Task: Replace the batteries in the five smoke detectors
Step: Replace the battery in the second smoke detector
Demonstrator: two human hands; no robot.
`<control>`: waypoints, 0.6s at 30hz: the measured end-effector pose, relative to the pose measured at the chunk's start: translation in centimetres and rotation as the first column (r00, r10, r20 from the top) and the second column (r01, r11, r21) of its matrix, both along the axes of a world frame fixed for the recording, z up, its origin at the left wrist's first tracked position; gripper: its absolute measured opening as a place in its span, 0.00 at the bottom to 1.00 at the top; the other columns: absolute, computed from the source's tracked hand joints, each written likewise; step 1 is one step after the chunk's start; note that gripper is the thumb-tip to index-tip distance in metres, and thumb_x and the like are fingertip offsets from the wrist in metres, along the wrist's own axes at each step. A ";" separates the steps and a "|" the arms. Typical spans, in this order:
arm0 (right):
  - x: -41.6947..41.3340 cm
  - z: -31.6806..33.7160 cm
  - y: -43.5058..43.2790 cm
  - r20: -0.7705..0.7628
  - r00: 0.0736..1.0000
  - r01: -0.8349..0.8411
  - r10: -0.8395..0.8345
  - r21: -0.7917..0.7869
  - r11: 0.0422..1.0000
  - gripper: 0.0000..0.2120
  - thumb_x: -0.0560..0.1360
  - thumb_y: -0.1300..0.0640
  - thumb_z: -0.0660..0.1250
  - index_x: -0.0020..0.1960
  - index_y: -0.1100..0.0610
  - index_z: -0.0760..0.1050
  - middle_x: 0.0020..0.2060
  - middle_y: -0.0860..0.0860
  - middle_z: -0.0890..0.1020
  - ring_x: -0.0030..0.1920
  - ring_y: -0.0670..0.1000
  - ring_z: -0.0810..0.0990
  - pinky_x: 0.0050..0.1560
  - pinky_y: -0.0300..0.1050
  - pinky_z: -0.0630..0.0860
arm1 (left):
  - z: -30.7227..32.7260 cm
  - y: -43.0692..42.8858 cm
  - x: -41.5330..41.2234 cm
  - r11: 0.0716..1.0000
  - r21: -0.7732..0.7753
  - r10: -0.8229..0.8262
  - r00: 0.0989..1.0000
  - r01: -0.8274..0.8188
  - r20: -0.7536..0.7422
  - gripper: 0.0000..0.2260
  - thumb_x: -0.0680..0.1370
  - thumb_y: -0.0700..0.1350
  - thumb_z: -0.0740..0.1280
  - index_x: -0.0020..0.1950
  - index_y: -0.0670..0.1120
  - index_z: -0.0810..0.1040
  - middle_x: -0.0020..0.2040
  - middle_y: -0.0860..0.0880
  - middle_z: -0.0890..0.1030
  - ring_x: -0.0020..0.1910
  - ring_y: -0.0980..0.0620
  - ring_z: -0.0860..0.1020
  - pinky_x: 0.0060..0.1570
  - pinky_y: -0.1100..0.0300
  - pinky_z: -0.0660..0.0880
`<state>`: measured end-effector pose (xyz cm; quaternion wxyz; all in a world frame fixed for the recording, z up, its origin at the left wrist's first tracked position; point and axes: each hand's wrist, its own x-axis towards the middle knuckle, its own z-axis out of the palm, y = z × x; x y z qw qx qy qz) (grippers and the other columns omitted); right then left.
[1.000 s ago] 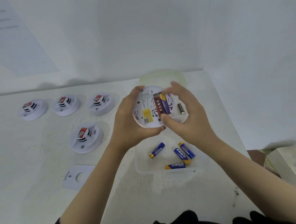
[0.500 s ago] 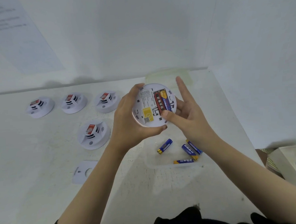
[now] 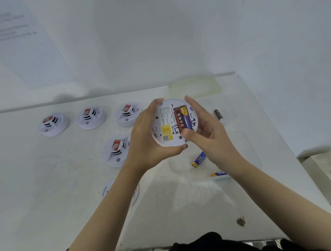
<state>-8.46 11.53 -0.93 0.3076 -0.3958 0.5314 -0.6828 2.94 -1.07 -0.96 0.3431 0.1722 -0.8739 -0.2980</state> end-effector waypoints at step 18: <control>11.0 -0.8 -6.8 0.110 0.991 -0.075 0.072 0.019 0.997 0.31 0.72 0.76 0.63 0.69 0.52 0.67 0.57 0.49 0.79 0.53 0.45 0.80 0.49 0.39 0.78 | -0.5 -5.3 12.2 0.992 -0.021 0.127 0.992 -0.127 0.022 0.43 0.59 0.59 0.76 0.69 0.43 0.68 0.60 0.59 0.74 0.58 0.66 0.73 0.57 0.67 0.73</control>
